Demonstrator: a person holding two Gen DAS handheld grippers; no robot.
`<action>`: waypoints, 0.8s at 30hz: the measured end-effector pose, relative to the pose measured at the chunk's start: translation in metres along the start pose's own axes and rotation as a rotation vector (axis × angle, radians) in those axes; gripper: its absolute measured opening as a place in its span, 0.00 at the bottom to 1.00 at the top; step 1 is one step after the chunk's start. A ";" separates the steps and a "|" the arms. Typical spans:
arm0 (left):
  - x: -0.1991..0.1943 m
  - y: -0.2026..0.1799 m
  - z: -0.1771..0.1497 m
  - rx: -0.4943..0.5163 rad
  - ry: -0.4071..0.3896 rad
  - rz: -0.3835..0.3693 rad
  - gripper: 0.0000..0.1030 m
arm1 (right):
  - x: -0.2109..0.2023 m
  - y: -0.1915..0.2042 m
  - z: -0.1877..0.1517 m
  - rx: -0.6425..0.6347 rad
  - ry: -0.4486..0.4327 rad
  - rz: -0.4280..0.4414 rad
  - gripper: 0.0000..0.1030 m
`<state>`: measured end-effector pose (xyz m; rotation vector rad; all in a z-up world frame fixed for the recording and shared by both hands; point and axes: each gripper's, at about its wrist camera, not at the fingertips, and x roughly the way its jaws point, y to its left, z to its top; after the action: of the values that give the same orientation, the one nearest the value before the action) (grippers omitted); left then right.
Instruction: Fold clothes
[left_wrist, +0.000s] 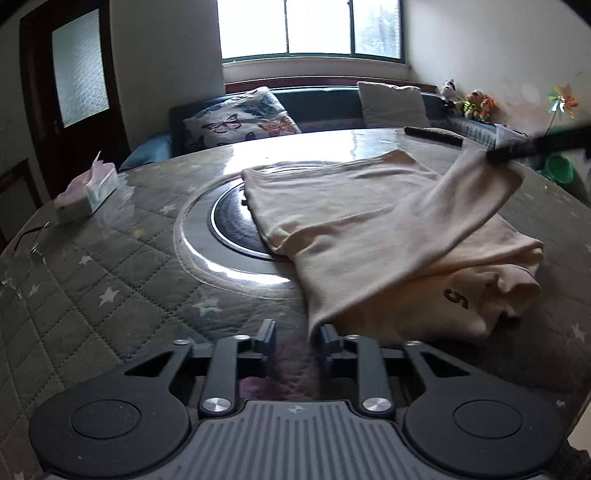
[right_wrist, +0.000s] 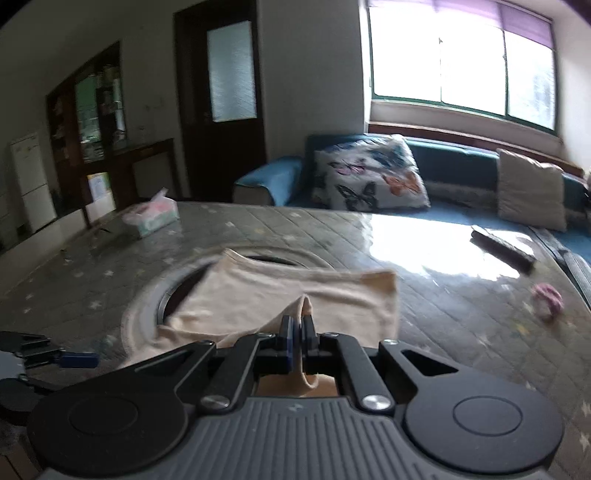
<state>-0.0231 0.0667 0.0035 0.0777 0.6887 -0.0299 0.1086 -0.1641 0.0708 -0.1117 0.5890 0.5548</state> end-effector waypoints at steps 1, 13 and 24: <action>-0.001 -0.002 0.000 0.014 -0.002 -0.005 0.13 | 0.006 -0.004 -0.006 0.007 0.018 -0.013 0.03; -0.012 0.010 0.007 0.048 0.013 -0.016 0.31 | 0.034 -0.021 -0.039 0.037 0.144 -0.064 0.07; -0.001 0.019 0.056 0.124 -0.014 -0.041 0.32 | 0.040 -0.006 -0.020 -0.033 0.084 0.015 0.07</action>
<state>0.0129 0.0806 0.0486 0.1825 0.6742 -0.1120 0.1296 -0.1561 0.0322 -0.1626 0.6626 0.5765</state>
